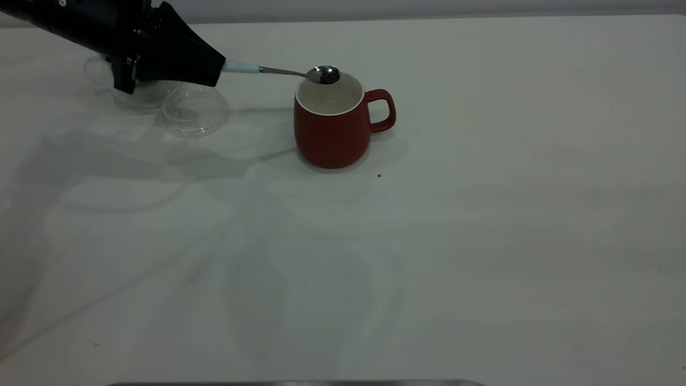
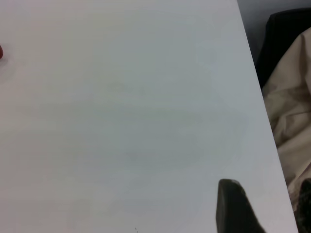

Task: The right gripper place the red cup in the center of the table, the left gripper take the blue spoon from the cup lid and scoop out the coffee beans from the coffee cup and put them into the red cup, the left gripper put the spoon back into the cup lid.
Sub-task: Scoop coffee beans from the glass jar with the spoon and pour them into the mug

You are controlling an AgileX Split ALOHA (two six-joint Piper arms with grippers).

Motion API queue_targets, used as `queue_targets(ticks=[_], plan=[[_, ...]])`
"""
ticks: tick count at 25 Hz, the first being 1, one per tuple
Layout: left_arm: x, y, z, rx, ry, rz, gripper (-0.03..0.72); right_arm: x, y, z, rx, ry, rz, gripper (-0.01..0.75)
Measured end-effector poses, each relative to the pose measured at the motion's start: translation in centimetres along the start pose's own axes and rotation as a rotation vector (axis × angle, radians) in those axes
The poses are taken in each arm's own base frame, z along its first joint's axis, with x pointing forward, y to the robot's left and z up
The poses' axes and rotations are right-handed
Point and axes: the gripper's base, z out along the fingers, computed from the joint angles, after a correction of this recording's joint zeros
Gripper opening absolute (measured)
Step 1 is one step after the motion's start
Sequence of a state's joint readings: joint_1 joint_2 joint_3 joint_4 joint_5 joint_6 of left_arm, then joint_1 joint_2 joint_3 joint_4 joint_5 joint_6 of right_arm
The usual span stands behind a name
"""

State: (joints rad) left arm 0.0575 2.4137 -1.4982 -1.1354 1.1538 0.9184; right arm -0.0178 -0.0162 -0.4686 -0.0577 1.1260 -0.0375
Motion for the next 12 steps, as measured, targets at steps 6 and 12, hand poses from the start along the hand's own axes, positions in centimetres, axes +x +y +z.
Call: queue_targets(ticks=[6, 12], plan=[[0.01, 0.01, 0.0, -0.001, 0.001, 0.11, 0.125, 0.0, 0.0, 0.0, 0.0, 0.0, 0.0, 0.347], [-0.25, 0.34, -0.01, -0.041, -0.022, 0.28, 0.125, 0.0, 0.0, 0.0, 0.0, 0.0, 0.0, 0.347]])
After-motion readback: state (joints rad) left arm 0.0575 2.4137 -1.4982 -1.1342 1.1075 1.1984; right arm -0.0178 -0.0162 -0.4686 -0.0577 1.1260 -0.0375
